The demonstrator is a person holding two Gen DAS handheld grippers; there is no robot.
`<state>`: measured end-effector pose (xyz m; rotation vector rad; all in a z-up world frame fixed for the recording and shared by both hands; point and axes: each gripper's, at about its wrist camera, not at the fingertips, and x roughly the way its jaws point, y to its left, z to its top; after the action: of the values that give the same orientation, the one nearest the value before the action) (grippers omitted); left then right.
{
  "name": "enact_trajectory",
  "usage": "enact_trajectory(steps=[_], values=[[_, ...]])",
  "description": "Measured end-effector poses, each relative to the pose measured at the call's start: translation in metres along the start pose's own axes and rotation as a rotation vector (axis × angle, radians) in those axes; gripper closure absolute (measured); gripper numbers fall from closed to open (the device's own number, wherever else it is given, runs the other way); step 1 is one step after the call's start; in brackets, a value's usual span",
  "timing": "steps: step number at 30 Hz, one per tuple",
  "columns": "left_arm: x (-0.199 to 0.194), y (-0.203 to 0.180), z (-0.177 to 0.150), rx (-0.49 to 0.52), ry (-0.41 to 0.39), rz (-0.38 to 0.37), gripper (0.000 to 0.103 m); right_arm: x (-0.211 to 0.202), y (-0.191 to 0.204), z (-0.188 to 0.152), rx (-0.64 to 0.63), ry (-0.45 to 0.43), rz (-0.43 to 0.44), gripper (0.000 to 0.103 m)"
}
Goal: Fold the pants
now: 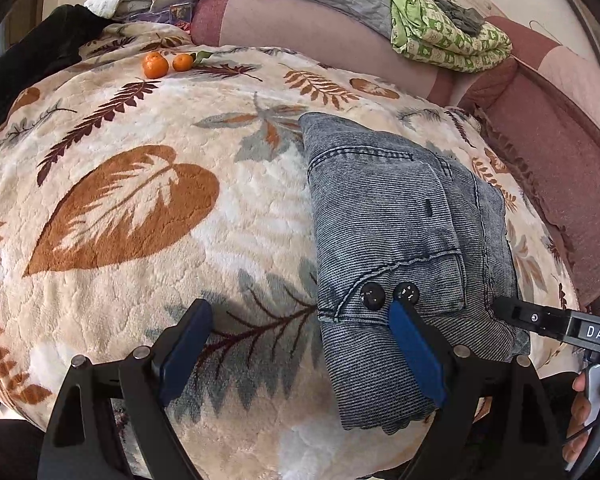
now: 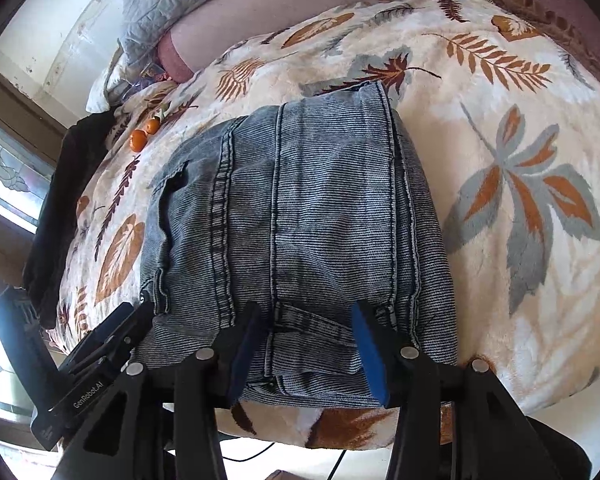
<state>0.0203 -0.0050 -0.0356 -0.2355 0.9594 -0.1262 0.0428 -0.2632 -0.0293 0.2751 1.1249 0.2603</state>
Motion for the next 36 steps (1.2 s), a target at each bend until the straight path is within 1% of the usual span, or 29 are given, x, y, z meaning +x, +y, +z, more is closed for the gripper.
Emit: enact_trajectory(steps=[4,7,9,11,13,14,15,16,18,20,22,23,25,27,30,32,34,36], values=[[0.0,-0.001,0.0,0.001,-0.001,0.002,0.013,0.001,-0.001,-0.003,0.001,-0.005,0.009,0.049],[0.0,-0.001,0.0,-0.003,-0.002,-0.001,0.013,-0.004,0.002,0.0,0.03,0.019,0.01,0.049],[0.0,-0.001,0.0,-0.004,-0.002,-0.001,0.013,-0.013,0.006,0.003,0.029,-0.002,0.024,0.049],[0.0,-0.001,0.0,-0.005,-0.002,0.001,0.013,-0.022,0.009,0.007,0.019,-0.037,0.042,0.044],[-0.001,-0.001,0.0,-0.004,-0.001,0.0,0.013,-0.023,0.007,0.008,0.017,-0.064,0.03,0.029],[-0.001,0.0,0.001,-0.006,-0.001,-0.001,0.013,-0.018,0.003,0.007,0.022,-0.056,0.009,0.027],[-0.001,0.001,0.001,-0.011,0.001,-0.007,0.013,-0.007,-0.004,0.005,0.039,-0.022,-0.007,0.025],[-0.003,0.003,0.002,-0.021,0.002,-0.024,0.013,0.003,-0.012,0.002,0.06,0.004,-0.013,0.025],[-0.012,0.01,0.006,-0.068,-0.024,-0.083,0.013,0.001,-0.018,-0.004,0.055,-0.04,0.032,0.025],[-0.024,0.022,0.01,-0.136,-0.075,-0.134,0.013,-0.002,-0.018,-0.005,0.056,-0.037,0.042,0.025],[-0.03,0.033,0.014,-0.205,-0.096,-0.192,0.013,-0.002,-0.018,-0.004,0.048,-0.025,0.043,0.025],[-0.029,0.039,0.016,-0.244,-0.091,-0.228,0.013,-0.002,-0.017,-0.003,0.044,-0.021,0.041,0.025],[-0.023,0.046,0.016,-0.303,-0.052,-0.287,0.013,0.0,-0.016,-0.001,0.037,-0.019,0.033,0.024],[-0.015,0.048,0.015,-0.337,-0.01,-0.326,0.013,0.001,-0.013,-0.001,0.025,-0.019,0.019,0.023],[-0.014,0.042,0.014,-0.335,0.004,-0.363,0.013,-0.001,-0.011,-0.003,0.027,-0.003,0.0,0.023],[-0.017,0.037,0.014,-0.312,-0.006,-0.382,0.013,-0.007,-0.012,0.0,0.055,-0.007,0.014,0.023],[-0.016,0.033,0.014,-0.293,0.003,-0.391,0.013,-0.018,-0.013,0.004,0.07,-0.035,0.027,0.023],[-0.008,0.029,0.013,-0.295,0.043,-0.404,0.013,-0.032,-0.01,0.01,0.059,-0.069,0.029,0.023]])
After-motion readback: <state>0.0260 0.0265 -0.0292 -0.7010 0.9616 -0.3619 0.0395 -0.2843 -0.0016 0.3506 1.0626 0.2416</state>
